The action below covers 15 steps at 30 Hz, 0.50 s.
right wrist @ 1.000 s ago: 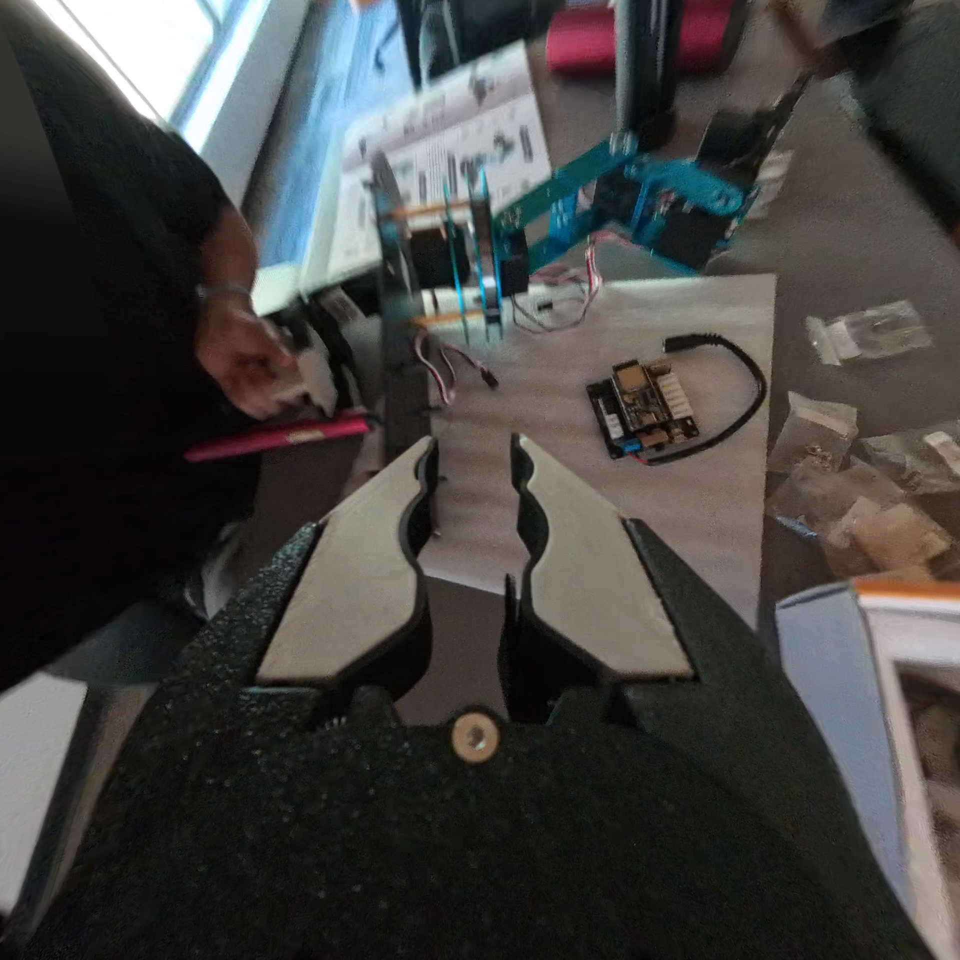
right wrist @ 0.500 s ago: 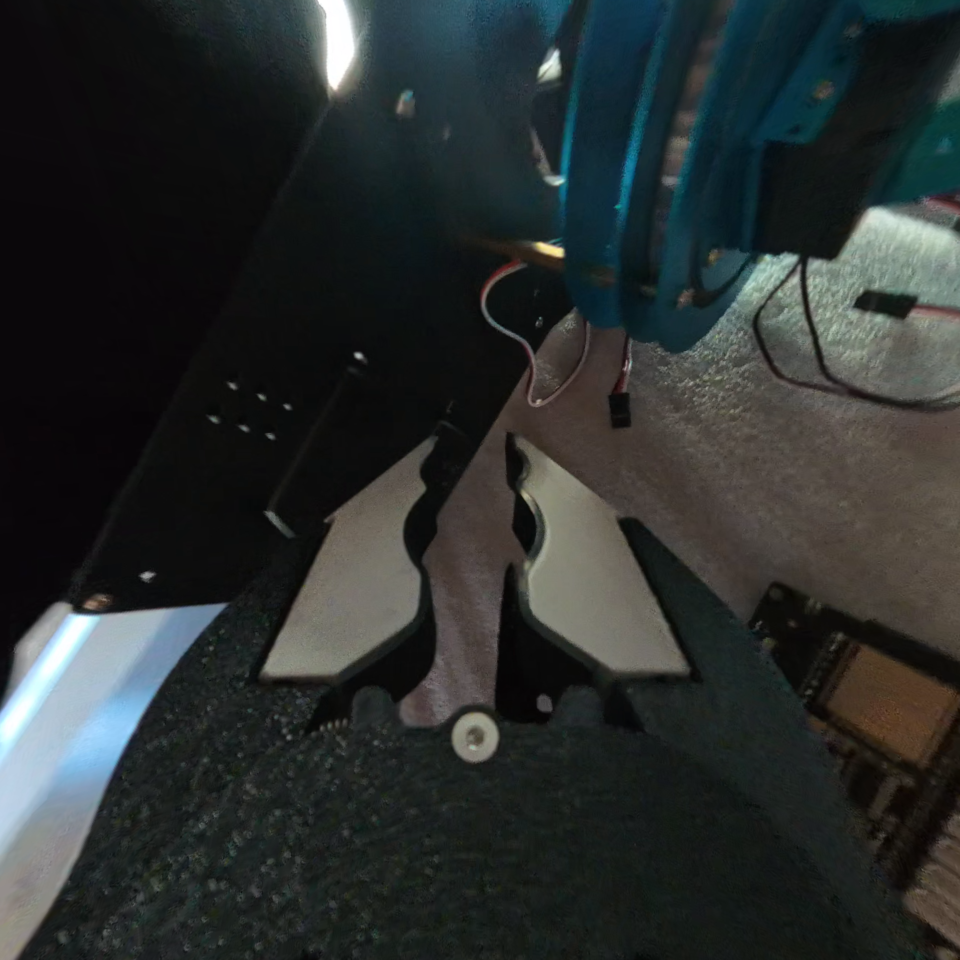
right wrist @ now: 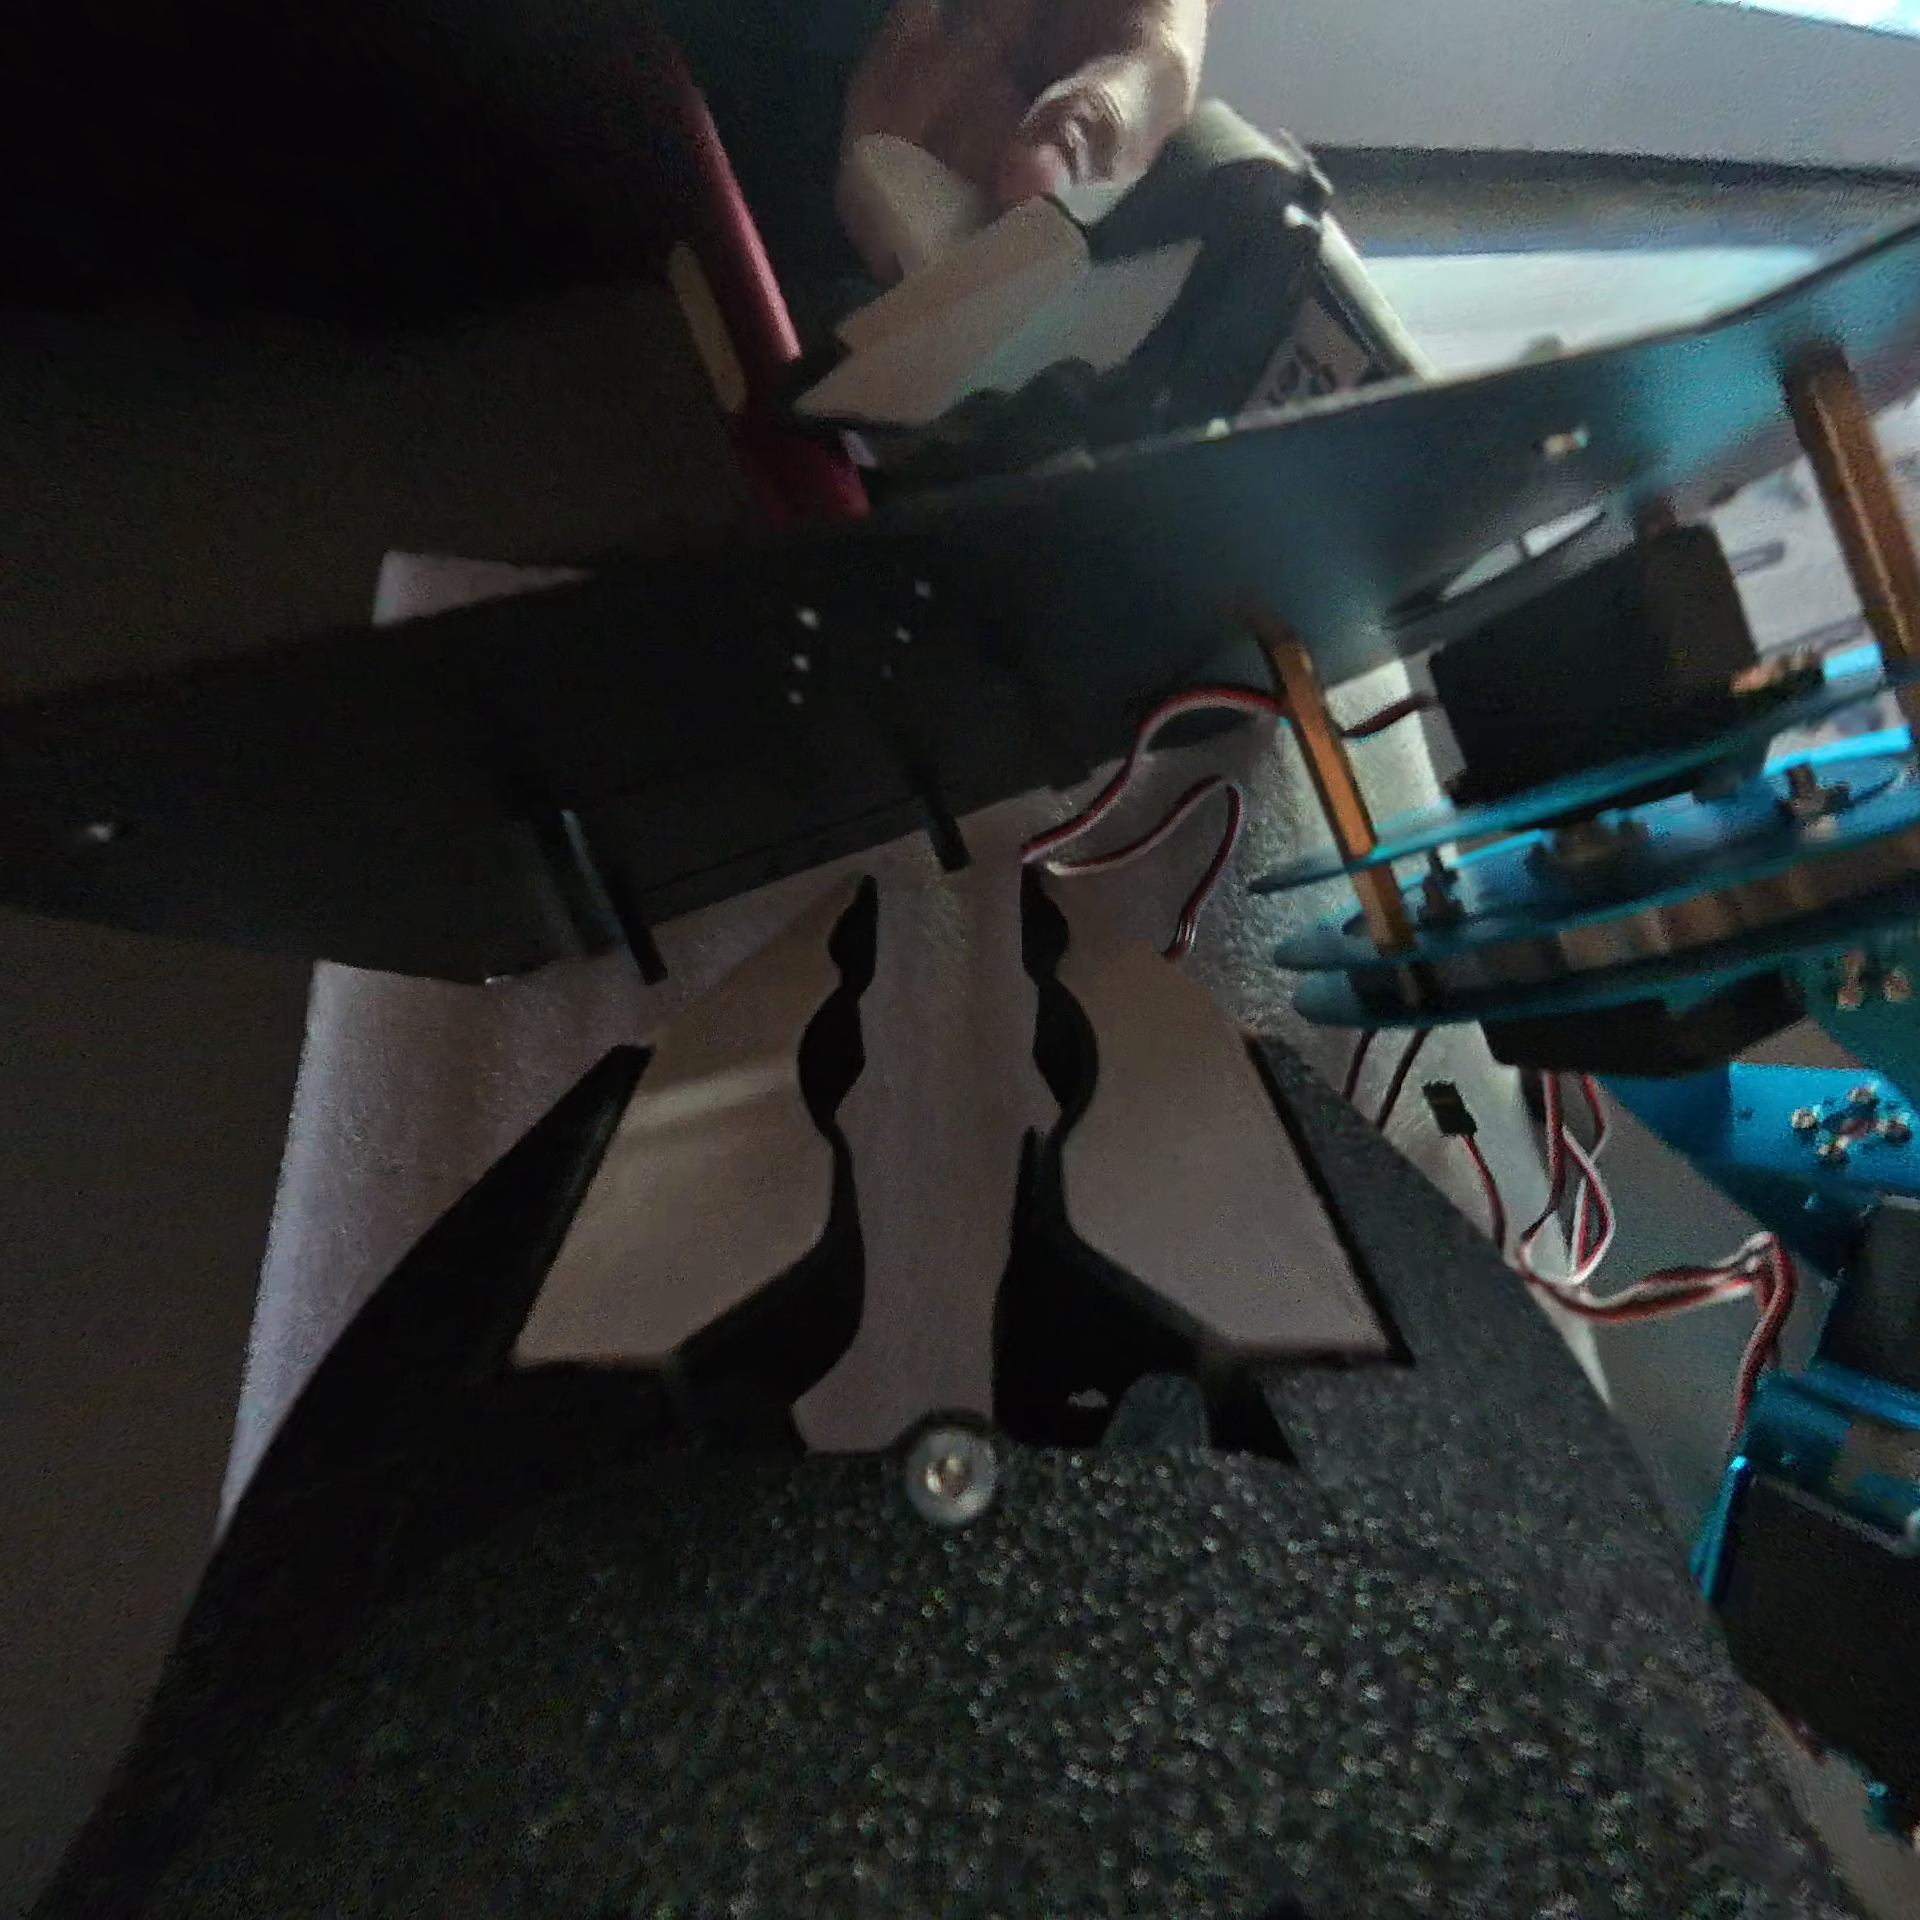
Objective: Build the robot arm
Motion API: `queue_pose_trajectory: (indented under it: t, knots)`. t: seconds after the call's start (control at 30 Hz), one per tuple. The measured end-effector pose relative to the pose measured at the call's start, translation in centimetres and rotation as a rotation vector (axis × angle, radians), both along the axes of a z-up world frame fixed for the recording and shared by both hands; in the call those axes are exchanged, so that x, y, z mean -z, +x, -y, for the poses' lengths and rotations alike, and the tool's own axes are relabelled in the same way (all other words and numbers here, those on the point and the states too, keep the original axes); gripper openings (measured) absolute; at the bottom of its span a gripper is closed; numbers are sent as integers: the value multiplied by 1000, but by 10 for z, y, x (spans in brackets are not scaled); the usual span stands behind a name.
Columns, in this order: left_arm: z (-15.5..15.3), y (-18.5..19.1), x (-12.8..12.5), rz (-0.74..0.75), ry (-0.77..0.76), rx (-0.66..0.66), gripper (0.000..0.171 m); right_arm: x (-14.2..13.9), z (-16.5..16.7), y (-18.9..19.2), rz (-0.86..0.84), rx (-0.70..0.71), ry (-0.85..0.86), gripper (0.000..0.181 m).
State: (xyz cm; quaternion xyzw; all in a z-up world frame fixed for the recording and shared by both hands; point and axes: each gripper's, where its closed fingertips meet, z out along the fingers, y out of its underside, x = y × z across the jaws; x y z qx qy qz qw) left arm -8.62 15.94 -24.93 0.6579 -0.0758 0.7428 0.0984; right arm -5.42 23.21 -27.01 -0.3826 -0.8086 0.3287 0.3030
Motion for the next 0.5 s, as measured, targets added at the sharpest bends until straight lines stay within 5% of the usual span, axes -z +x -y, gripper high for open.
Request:
queue_pose_trajectory:
  t: [0.3, 0.5]
  knots:
    - [1, 1, 2, -14, 10, 1, 19, 4, 4, -9, -8, -88, -32, 5]
    - [1, 3, 2, -13, 10, 3, 19, 5, 8, -4, 302, -64, -473, 4]
